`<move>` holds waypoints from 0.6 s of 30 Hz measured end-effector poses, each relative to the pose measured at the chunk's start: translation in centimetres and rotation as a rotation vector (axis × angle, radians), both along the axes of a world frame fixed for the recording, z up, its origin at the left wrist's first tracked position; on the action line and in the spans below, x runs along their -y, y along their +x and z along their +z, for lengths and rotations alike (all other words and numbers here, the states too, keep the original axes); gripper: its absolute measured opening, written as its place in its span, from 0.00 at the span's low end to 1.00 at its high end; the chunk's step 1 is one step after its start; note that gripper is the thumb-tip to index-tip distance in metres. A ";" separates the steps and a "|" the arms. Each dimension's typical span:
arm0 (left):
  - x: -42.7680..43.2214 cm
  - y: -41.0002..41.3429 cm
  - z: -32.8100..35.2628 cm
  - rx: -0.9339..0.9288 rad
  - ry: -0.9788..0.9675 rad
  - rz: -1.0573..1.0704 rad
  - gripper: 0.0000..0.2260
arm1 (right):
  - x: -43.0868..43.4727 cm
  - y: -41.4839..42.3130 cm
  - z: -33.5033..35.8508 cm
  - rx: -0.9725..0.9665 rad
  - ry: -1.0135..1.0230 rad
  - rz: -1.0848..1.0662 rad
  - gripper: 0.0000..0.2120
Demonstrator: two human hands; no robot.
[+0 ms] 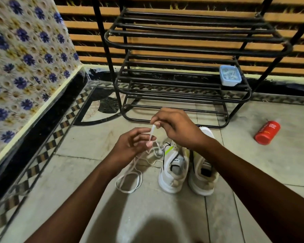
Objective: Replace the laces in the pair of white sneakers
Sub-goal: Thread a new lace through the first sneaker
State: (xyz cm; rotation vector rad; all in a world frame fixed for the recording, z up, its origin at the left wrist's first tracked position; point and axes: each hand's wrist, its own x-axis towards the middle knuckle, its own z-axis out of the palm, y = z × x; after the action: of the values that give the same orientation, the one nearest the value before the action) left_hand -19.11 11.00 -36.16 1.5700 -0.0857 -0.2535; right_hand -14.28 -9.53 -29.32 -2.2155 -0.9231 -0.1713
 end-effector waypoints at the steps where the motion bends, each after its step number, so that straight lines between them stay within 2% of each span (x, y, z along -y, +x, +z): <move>1: 0.4 0.1 0.4 0.032 -0.028 0.002 0.11 | 0.1 0.0 0.2 -0.010 0.007 -0.008 0.09; 2: 0.5 0.1 0.5 0.060 -0.022 0.015 0.07 | 0.2 0.1 0.4 -0.016 0.010 -0.015 0.09; 5: -0.3 -0.2 -0.9 0.048 0.091 0.019 0.09 | 1.3 0.4 1.0 -0.030 -0.003 -0.049 0.09; 10: -3.1 -1.3 -3.3 -0.148 0.595 -0.304 0.11 | 2.9 0.6 0.7 -0.005 -0.092 -0.087 0.09; 12: -3.1 -1.3 -3.2 -0.167 0.789 -0.309 0.12 | 2.9 0.2 0.0 -0.031 -0.098 -0.097 0.09; 13: -2.6 -1.2 -2.8 -0.136 0.801 -0.240 0.10 | 2.7 0.0 -0.3 -0.043 -0.095 -0.088 0.09; 14: -1.9 -1.1 -2.4 -0.093 0.706 -0.149 0.07 | 2.5 -0.3 -0.6 -0.053 -0.093 -0.067 0.08; 16: -0.4 -0.7 -1.4 -0.051 0.343 -0.031 0.13 | 2.0 -0.8 -1.2 -0.070 -0.090 -0.020 0.07; 18: 0.8 -0.3 -0.6 -0.018 0.079 -0.033 0.12 | 1.8 -1.0 -1.5 -0.086 -0.071 -0.008 0.06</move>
State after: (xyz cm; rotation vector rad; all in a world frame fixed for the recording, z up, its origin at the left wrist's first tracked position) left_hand -19.36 10.16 -36.79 1.6452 -0.0889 -0.3004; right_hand -15.24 -11.28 -30.81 -2.2737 -0.8853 -0.0471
